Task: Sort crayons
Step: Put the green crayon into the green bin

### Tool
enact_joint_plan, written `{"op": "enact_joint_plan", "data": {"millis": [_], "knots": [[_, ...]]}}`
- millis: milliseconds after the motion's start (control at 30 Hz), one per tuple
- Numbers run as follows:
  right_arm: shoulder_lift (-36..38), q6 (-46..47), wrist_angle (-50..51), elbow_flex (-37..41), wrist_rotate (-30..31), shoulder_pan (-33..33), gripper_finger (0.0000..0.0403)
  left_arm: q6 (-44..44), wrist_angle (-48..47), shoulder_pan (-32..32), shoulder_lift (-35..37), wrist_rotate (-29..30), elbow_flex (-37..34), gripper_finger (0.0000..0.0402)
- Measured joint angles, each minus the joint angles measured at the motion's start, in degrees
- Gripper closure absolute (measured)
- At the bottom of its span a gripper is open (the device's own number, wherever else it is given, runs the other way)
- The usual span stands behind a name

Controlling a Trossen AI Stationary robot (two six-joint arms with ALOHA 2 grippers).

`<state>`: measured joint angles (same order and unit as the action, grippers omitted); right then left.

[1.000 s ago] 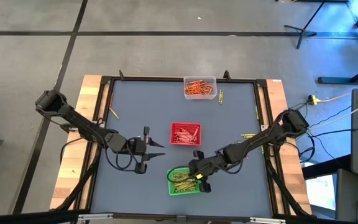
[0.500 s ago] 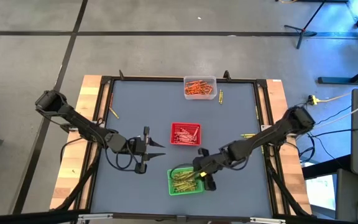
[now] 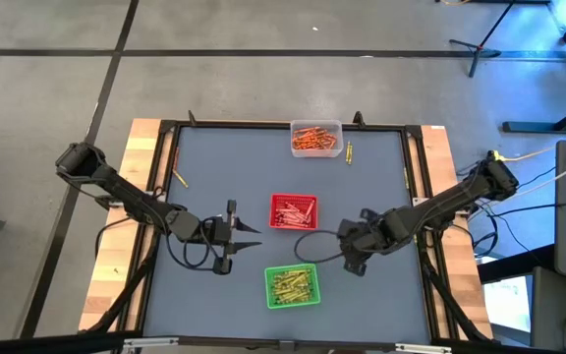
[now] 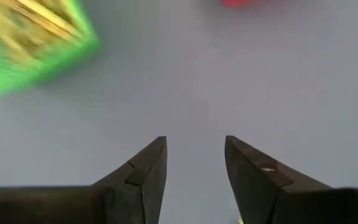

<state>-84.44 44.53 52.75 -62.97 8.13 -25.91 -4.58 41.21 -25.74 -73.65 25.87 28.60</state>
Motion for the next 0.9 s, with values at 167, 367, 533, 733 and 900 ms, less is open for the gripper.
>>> {"op": "enact_joint_plan", "data": {"millis": [167,367,533,733,900], "knots": [[0.07,5.92,9.68,1.29,0.09,0.02,0.0244,0.0,0.0,-0.02,0.0,0.0,0.0,0.0292],[-0.01,13.74,11.16,7.49,-0.49,0.04,0.0245,-0.02,-0.02,-0.01,0.0,0.0,0.0,0.0292],[-0.02,20.36,8.75,12.2,-1.86,0.06,0.0245,-0.02,0.0,0.0,0.02,0.02,0.0,0.0292],[-0.02,29.26,7.32,16.5,-4.35,0.07,0.0245,-0.04,0.0,0.0,0.0,0.0,0.0,0.0292],[-0.02,29.94,1.01,19.66,-4.91,0.89,0.0245,-0.04,0.0,0.0,0.01,0.02,0.0,0.0292]]}}
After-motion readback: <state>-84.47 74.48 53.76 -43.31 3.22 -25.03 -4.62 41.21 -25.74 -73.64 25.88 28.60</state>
